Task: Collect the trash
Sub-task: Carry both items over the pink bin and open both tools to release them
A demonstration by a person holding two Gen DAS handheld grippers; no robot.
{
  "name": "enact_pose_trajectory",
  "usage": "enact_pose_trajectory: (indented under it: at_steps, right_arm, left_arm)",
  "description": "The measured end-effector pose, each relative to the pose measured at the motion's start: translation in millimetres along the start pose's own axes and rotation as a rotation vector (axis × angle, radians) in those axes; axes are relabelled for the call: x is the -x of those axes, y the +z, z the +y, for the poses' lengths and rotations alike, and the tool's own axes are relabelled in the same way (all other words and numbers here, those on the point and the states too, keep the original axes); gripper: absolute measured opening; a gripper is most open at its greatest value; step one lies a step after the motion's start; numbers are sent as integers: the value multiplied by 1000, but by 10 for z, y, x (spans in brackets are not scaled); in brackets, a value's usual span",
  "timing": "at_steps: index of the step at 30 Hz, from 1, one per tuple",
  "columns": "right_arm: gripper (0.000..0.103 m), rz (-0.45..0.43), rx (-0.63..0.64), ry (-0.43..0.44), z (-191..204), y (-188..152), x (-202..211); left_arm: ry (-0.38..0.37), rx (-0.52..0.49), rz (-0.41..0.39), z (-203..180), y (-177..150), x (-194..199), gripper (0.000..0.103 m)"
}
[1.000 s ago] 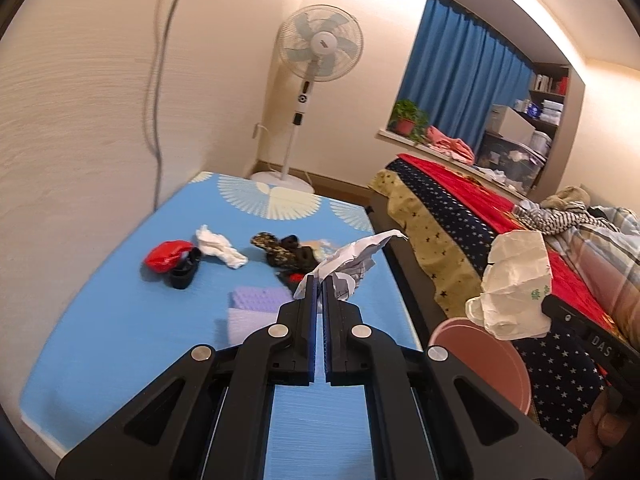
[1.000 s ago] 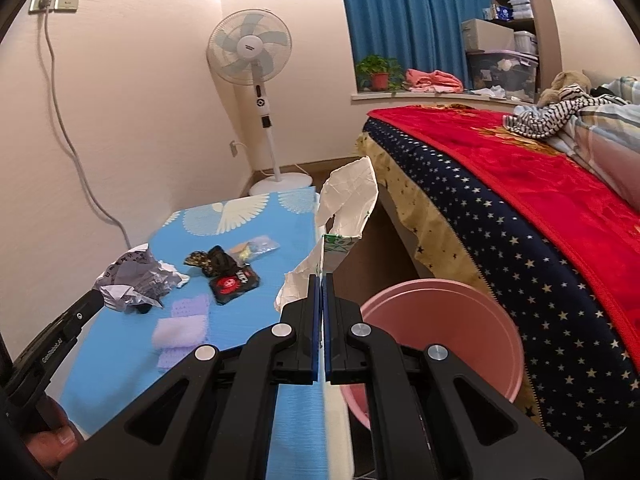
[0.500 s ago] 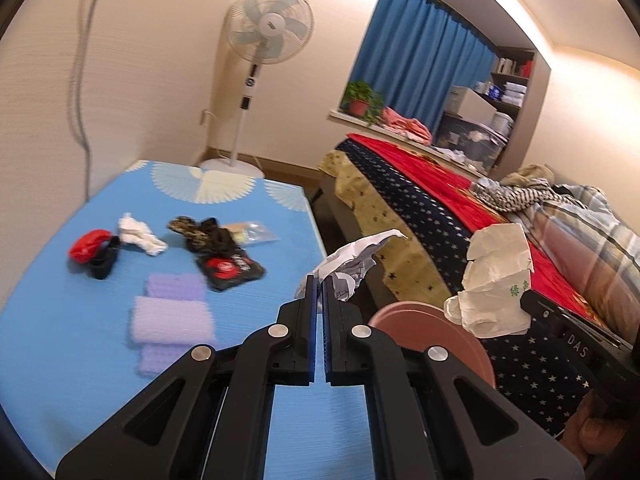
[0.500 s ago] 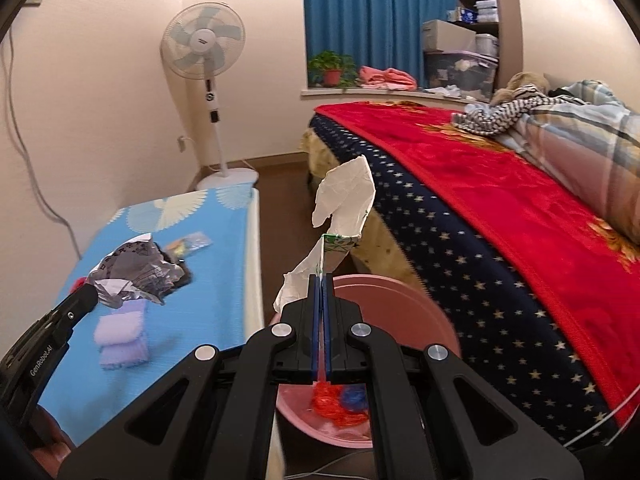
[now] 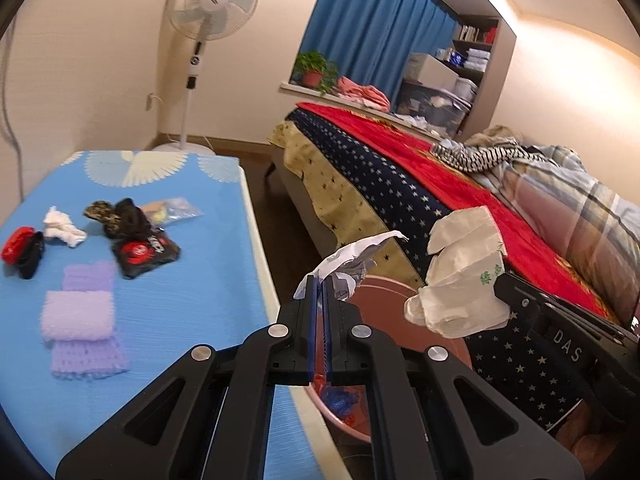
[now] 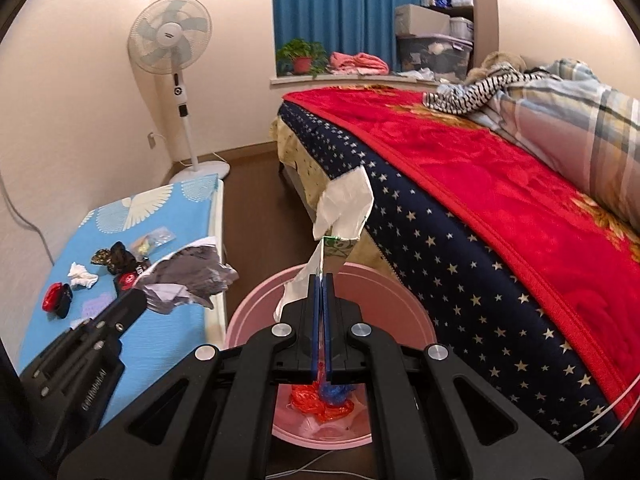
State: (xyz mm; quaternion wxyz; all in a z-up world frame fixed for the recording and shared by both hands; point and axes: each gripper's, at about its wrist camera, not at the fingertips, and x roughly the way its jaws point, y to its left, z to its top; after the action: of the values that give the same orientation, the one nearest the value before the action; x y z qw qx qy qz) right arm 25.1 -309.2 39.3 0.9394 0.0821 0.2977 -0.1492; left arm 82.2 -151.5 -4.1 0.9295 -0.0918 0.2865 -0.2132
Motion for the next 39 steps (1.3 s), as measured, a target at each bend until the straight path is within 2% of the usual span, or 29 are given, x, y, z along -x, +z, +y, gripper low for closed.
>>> enact_pose_trajectory:
  at_steps: [11,24,26,27,29,35,39]
  right_arm:
    - [2,34,-34,-38,-63,-28,-186]
    - [2,53,-81,-79,-211,-58,-242]
    - [11,57,-88,-91,-237,-58,-246]
    - [25,61,-95,-99,-256,-59,-249]
    - [43,57,-113,-116,-290,-64,-236]
    - [44,31,-136,-110,-326,-58,-155]
    - [44,9,-129,-75,-237,-64,-79]
  left_arm:
    - [-8,-27,64,-107,-122,-330,2]
    - [-48,-29,94,-208,-151,-456,3]
    - [-60,-21,103,-204,-159,-472,4]
    - [-67,-16,108,-202,-164,-480,7]
    - [-70,-6,111,-177,-166,-471,11]
    - [-47,19,88,-57,-132,-334,15]
    - [-24,22,66,21,-113,-196,26]
